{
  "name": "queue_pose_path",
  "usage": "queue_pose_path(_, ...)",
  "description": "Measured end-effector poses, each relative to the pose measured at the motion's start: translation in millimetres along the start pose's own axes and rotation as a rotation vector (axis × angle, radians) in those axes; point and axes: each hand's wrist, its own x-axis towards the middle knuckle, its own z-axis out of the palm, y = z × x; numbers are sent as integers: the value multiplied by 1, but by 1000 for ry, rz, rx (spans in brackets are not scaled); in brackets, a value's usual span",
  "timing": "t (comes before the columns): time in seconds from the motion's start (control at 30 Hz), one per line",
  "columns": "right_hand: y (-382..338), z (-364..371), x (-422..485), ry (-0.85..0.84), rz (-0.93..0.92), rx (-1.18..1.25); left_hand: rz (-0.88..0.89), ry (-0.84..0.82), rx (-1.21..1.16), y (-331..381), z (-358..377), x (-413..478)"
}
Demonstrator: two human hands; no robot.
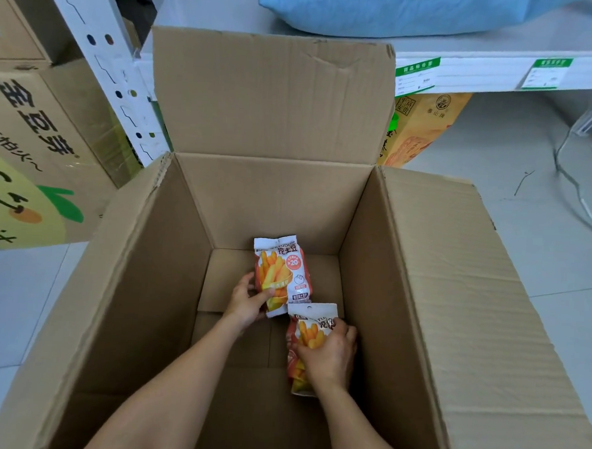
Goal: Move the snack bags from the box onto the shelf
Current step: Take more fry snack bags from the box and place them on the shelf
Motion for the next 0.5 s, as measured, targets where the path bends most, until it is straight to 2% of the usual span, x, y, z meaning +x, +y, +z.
queue_pose_path(0.33, -17, -27, -23, 75, -69, 81, 17, 65, -116, 24, -27, -37)
queue_pose_path(0.5, -32, -51, -39, 133, -114, 86, 52, 112, -79, 45, -43, -63)
